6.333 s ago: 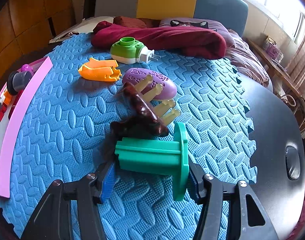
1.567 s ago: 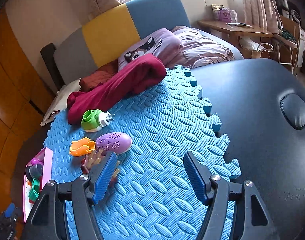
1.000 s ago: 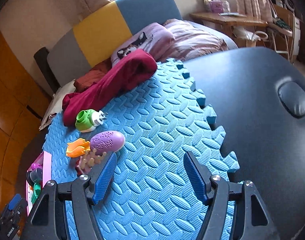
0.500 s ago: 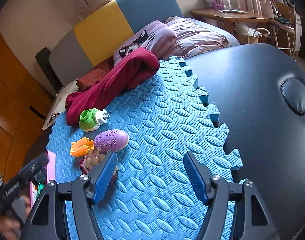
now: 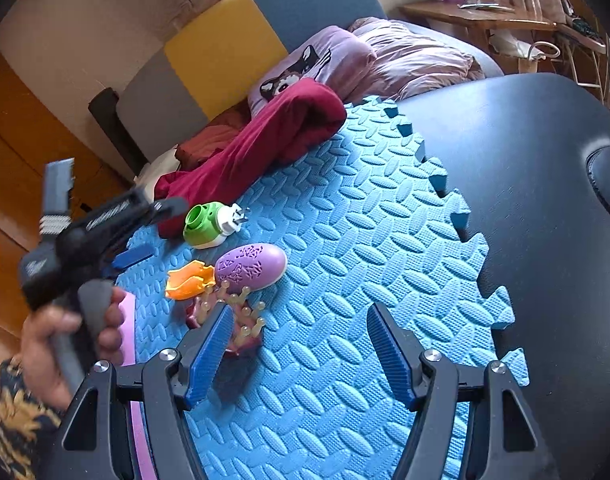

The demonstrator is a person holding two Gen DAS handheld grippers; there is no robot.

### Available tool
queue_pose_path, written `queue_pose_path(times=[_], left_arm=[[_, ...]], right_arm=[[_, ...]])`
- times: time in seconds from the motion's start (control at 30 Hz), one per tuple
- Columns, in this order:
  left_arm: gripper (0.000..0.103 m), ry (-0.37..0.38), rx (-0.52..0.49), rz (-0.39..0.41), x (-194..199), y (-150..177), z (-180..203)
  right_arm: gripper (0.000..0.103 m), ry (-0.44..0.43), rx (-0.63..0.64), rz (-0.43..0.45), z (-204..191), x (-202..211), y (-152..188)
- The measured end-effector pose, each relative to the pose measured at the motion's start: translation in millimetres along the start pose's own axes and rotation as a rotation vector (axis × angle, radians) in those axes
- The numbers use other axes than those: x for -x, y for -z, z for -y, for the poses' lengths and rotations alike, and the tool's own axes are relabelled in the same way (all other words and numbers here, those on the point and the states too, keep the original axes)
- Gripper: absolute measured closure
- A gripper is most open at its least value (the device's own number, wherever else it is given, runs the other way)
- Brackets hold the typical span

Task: Organize rigid objects
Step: 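Grasp the green-and-white toy with the left gripper, then lift the green-and-white toy with the left gripper toward the tray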

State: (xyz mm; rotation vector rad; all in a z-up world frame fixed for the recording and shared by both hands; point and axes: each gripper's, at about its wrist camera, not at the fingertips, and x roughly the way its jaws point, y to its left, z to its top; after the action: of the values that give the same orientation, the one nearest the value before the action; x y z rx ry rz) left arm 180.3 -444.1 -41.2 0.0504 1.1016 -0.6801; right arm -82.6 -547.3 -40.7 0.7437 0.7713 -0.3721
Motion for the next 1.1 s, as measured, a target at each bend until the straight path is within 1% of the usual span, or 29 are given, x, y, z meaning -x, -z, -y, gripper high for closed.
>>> queue_pose_path(times=[0.1, 0.13, 0.2, 0.23, 0.27, 0.3, 0.33, 0.37, 0.53, 0.63, 0.7, 0.77, 0.87, 0.97, 1.1], left_arm=[[0.006, -0.011, 0.013, -0.017, -15, -9, 0], [0.006, -0.015, 0.006, -0.044, -23, -11, 1], [0.006, -0.007, 0.007, -0.07, -34, -12, 2], [0.007, -0.001, -0.009, -0.089, -40, -12, 4], [0.012, -0.013, -0.031, -0.108, -46, -11, 8], [0.012, -0.023, -0.05, -0.105, -48, -10, 10], [0.025, -0.023, -0.07, -0.085, -48, -9, 14], [0.033, 0.021, -0.089, -0.081, -47, -9, 18], [0.035, 0.013, -0.094, -0.065, -41, -2, 18], [0.035, 0.028, -0.075, -0.03, -25, 1, 11], [0.035, 0.028, -0.075, 0.014, -8, 2, 8], [0.034, 0.031, -0.074, 0.04, 3, -1, 6], [0.034, 0.015, -0.071, 0.073, 27, 4, 0], [0.034, 0.009, -0.073, 0.1, 53, 16, -8], [0.034, -0.002, -0.099, 0.123, 84, 44, -17]], right_arm=[[0.033, -0.011, -0.005, -0.007, 0, 0, 0], [0.033, -0.015, -0.007, -0.01, 0, 0, 0], [0.033, -0.021, -0.01, -0.016, 1, 0, 0], [0.033, -0.023, -0.012, -0.019, 1, -1, 0], [0.033, -0.025, -0.014, -0.021, 1, -1, 0], [0.033, -0.026, -0.016, -0.025, 2, -1, 0], [0.033, -0.028, -0.018, -0.029, 2, -2, 0], [0.032, -0.03, -0.017, -0.032, 1, -2, 0], [0.032, -0.026, -0.016, -0.034, 1, -3, 0], [0.032, -0.021, -0.022, -0.033, 3, -3, 0], [0.033, -0.018, -0.027, -0.035, 4, -3, 0], [0.033, -0.012, -0.024, -0.037, 3, -3, 1], [0.033, 0.0, -0.02, -0.035, 4, -3, 1], [0.033, 0.009, -0.026, -0.033, 5, -3, 1], [0.033, 0.008, -0.032, -0.025, 7, -2, 0]])
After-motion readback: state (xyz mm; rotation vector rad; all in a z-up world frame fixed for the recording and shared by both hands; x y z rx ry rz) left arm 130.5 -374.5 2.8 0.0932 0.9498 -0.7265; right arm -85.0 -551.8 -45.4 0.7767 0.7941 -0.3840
